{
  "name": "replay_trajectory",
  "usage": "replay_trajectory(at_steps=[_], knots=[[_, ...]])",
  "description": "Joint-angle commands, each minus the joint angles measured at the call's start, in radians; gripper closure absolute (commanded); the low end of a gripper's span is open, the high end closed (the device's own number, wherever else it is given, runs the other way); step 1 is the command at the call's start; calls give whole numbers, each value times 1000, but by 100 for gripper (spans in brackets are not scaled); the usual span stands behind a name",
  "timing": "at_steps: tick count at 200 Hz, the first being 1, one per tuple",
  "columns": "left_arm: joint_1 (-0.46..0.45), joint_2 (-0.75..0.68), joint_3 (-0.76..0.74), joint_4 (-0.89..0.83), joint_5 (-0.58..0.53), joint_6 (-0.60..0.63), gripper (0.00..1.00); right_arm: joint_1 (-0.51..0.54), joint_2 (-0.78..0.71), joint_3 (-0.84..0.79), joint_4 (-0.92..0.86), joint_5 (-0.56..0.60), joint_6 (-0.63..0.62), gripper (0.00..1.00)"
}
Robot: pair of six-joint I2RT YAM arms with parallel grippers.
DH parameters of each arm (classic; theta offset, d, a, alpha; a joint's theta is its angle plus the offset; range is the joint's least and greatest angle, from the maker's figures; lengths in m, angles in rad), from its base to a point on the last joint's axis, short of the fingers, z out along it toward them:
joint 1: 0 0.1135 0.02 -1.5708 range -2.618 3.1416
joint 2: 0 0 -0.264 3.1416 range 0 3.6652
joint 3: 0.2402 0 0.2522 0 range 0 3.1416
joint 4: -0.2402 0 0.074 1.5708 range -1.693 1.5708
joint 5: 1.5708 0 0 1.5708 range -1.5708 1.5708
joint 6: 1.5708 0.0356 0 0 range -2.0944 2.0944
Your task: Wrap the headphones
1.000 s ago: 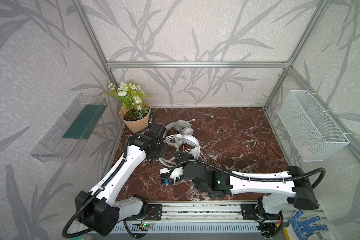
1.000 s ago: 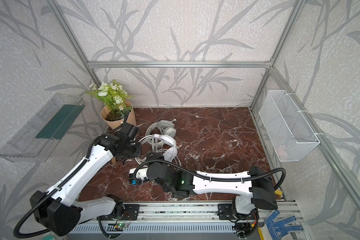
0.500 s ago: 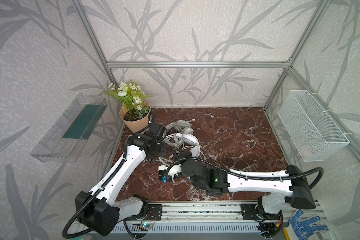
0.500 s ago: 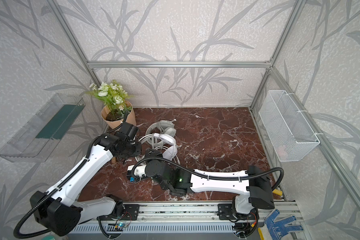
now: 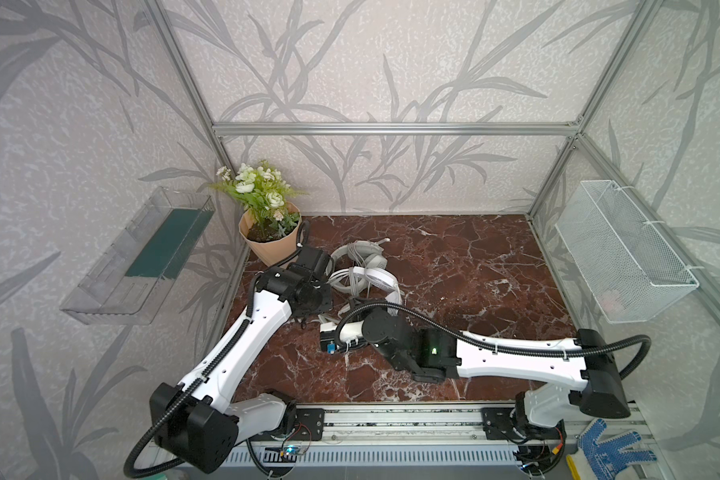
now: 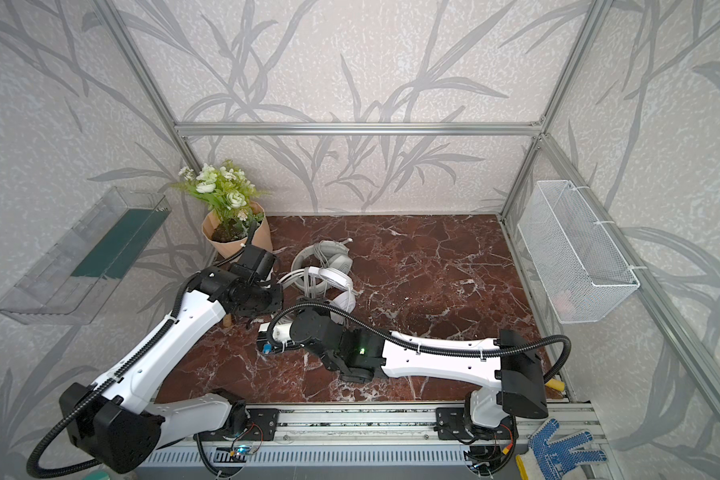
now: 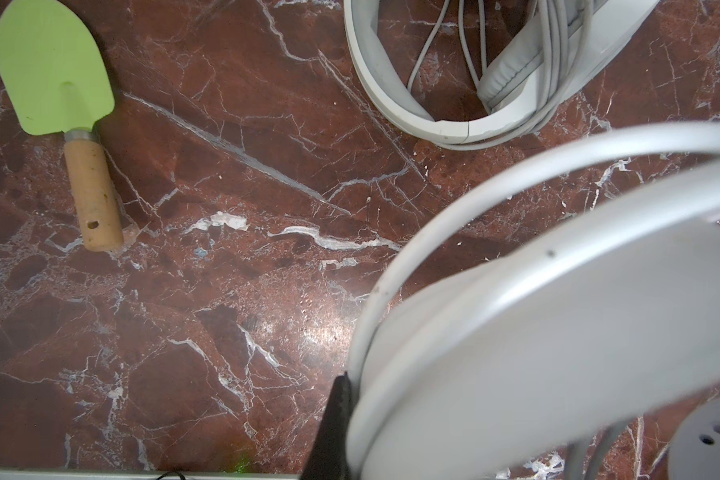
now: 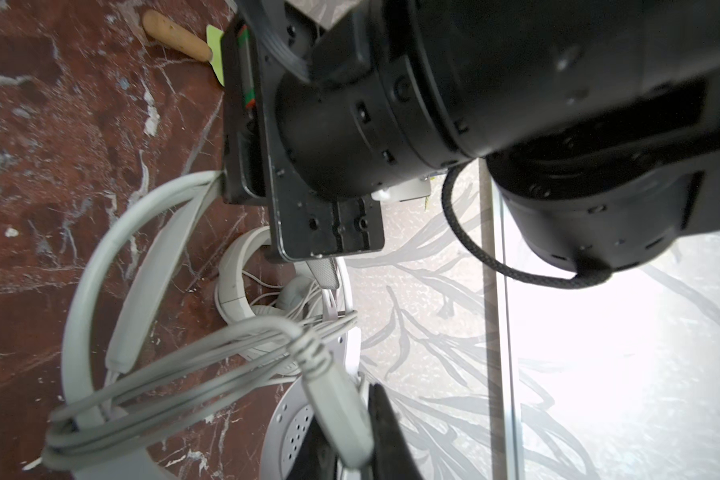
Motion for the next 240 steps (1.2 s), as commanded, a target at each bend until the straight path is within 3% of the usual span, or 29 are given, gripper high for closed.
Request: replay_trajectory(at_steps=[1, 76, 126, 159, 204, 240], knots=[[1, -23, -14, 33, 27, 11, 100, -8, -48, 61, -33, -43, 105, 84], [0, -27, -25, 29, 42, 15, 100, -40, -16, 122, -94, 19, 173, 88], [0, -31, -34, 28, 48, 24, 100, -41, -3, 181, -172, 28, 207, 100], [0, -35, -36, 26, 36, 26, 100, -39, 5, 252, -371, -89, 357, 100], [0, -31, -29, 25, 35, 31, 100, -37, -12, 245, -463, -392, 575, 100], [0, -32, -29, 26, 39, 31, 100, -37, 6, 262, -484, -431, 618, 100]])
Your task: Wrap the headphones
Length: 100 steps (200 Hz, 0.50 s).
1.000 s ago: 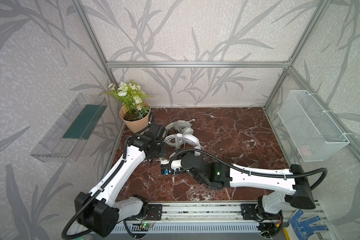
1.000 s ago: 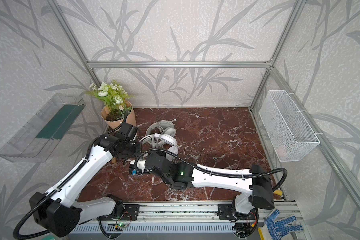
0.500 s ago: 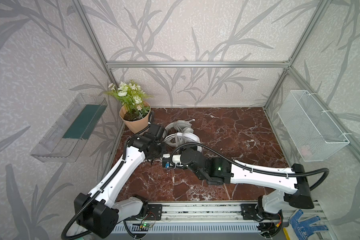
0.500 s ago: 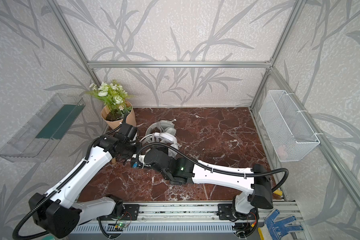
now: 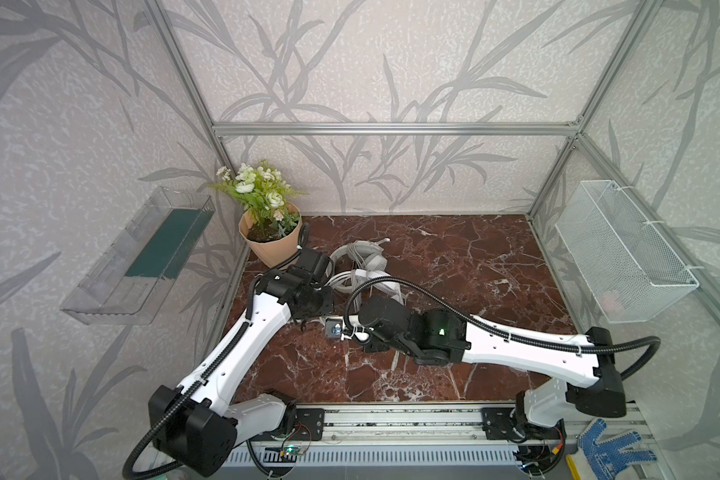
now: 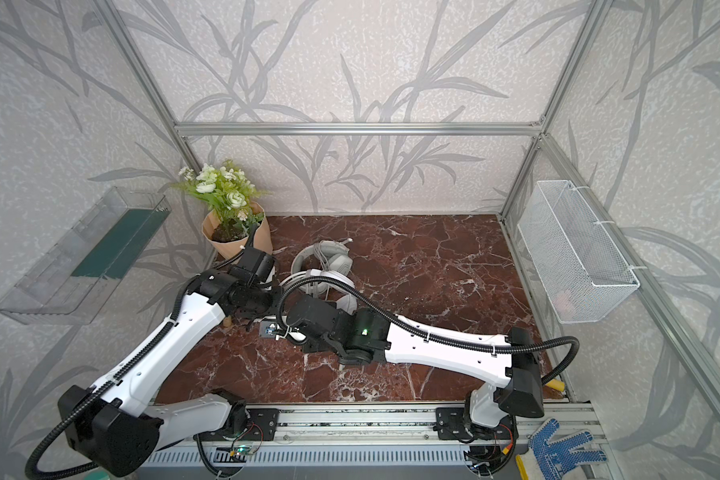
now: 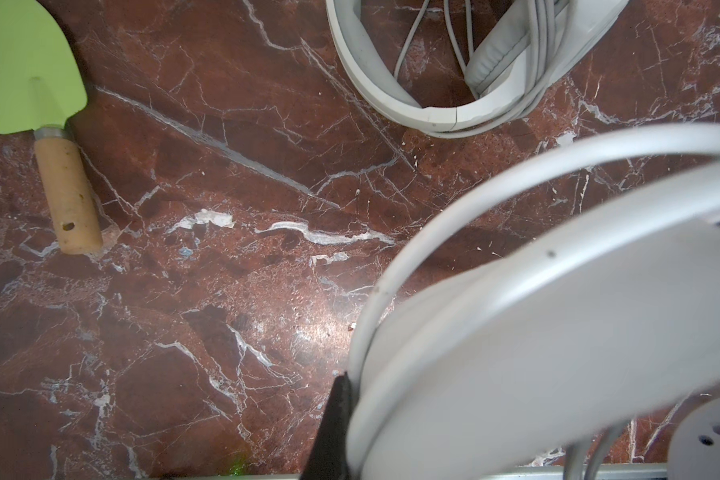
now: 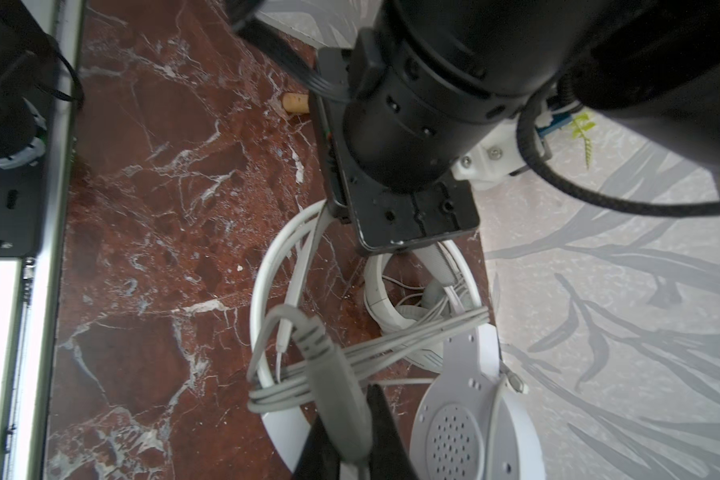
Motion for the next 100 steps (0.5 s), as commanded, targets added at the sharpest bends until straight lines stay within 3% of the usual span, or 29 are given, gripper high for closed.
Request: replay_trajectory(at_steps=[1, 22, 43, 78, 100], knots=[[0, -18, -3, 11, 9, 10, 100, 0, -11, 59, -6, -81, 86, 100], [0, -18, -4, 8, 11, 11, 100, 4, -25, 79, -14, -32, 48, 100], [0, -22, -8, 6, 8, 14, 100, 9, -49, 83, 0, 98, -47, 100], [0, -23, -17, 11, 19, 17, 100, 8, -55, -23, 223, 385, -388, 100], [-3, -21, -21, 16, 40, 23, 100, -5, -18, -44, 356, 498, -591, 100]])
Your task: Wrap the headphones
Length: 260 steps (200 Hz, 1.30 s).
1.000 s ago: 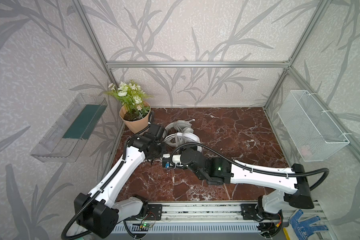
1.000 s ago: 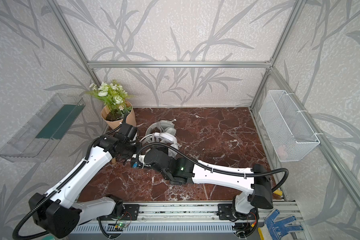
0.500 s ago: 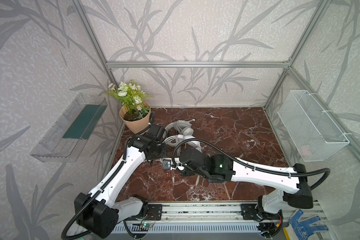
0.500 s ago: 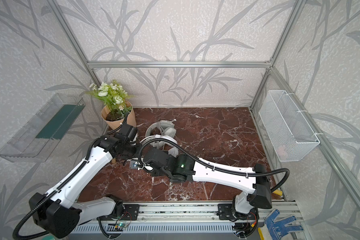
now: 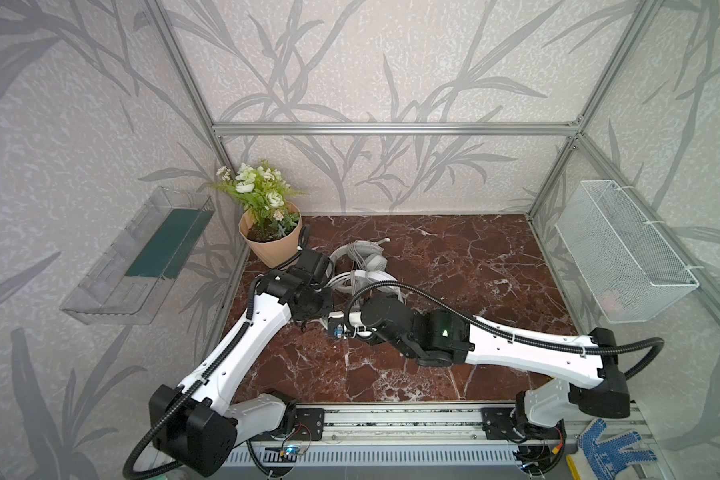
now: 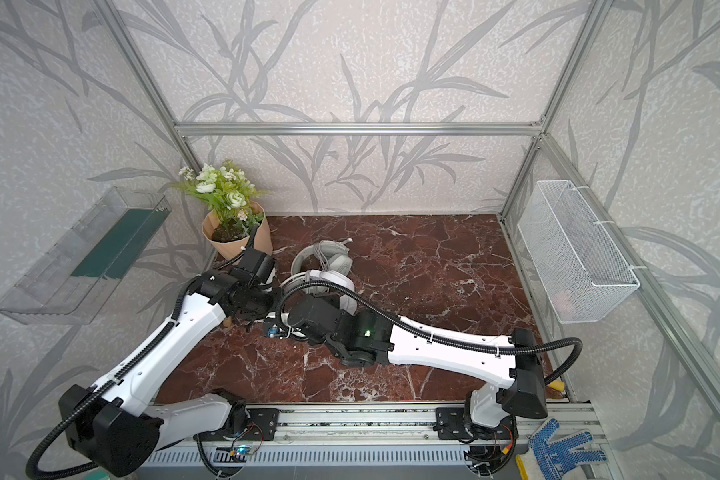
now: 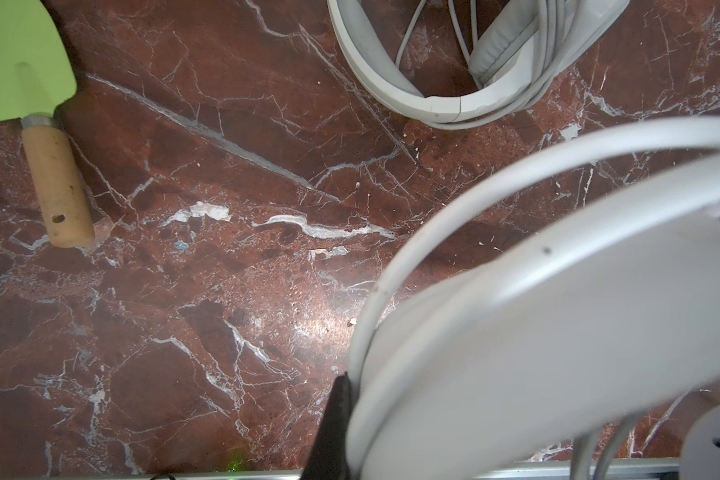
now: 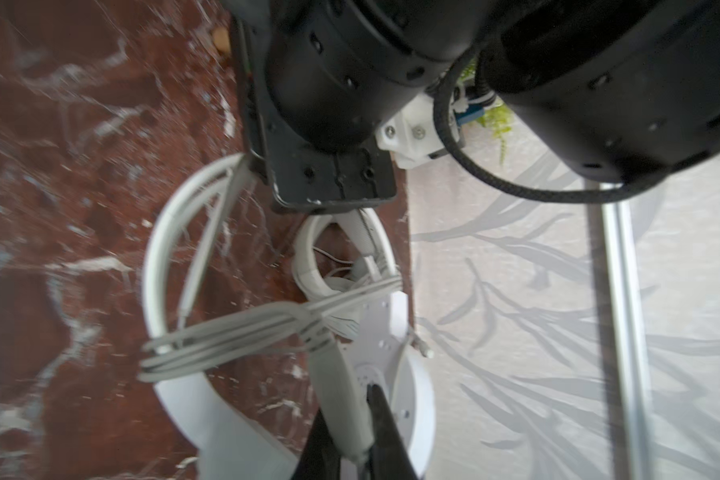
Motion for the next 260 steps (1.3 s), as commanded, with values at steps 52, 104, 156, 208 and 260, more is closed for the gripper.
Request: replay_trajectory(at_steps=[52, 104, 156, 208, 260], knots=[[-21, -9, -33, 10, -1, 35, 100, -13, -18, 47, 342, 209, -354, 96], [-51, 1, -51, 3, -90, 56, 100, -15, -102, 35, 125, 121, -365, 97], [-130, -4, -62, 15, -55, 95, 100, -71, -175, 10, 64, -47, -332, 92], [-197, -62, -84, 40, -26, 132, 100, -129, -159, -15, 19, -115, -317, 94], [-203, -62, -78, 35, -42, 139, 100, -131, -167, -27, 42, -103, -343, 76]])
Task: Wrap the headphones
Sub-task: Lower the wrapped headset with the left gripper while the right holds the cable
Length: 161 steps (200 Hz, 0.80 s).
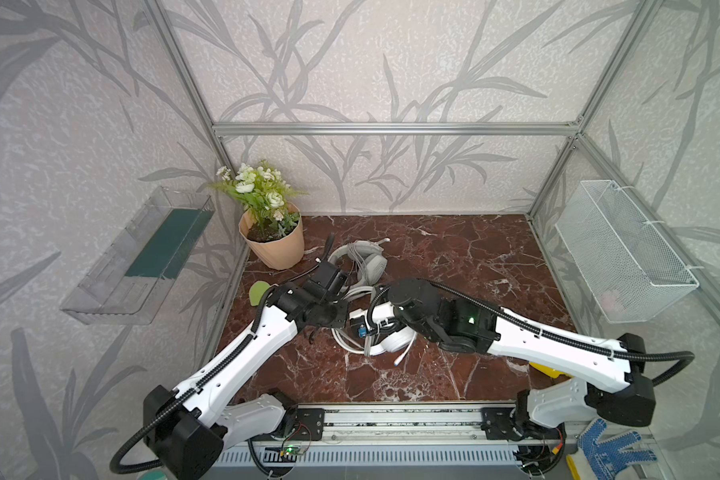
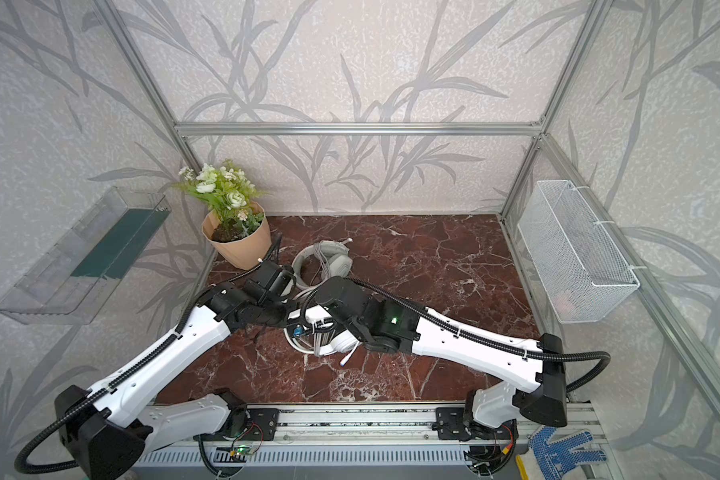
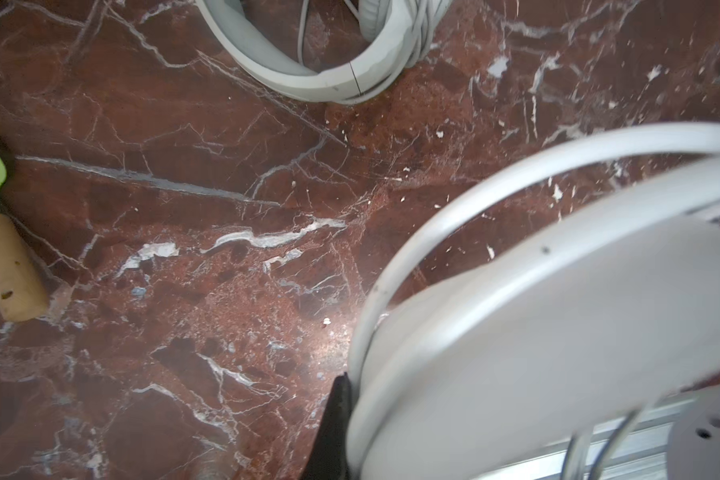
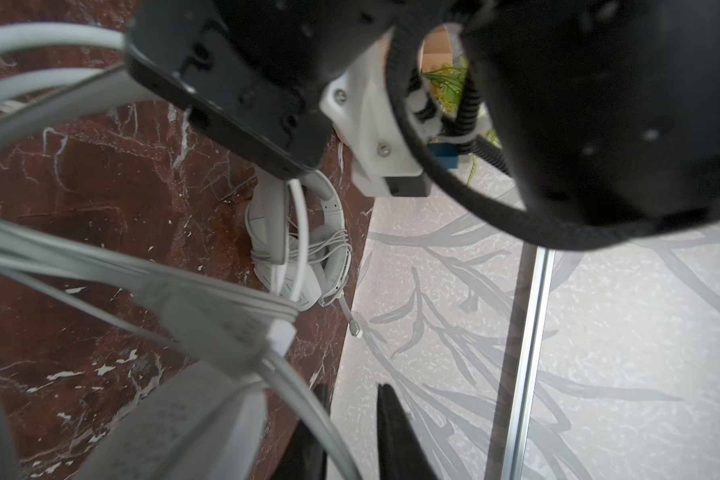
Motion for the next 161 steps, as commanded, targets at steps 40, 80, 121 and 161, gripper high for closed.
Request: replay_trajectory(at_steps=[40, 80, 121, 161], knots=[[-12, -12, -1, -26, 10, 36, 100, -42, -35, -3, 65, -14, 18, 84], [-12, -28, 12, -52, 30, 25, 100, -74, -17, -15, 61, -60, 131, 84], [-12, -43, 29, -98, 50, 12, 100, -109, 16, -36, 31, -123, 276, 85], [-13, -69, 40, -135, 58, 7, 100, -160, 50, -35, 3, -180, 403, 88]])
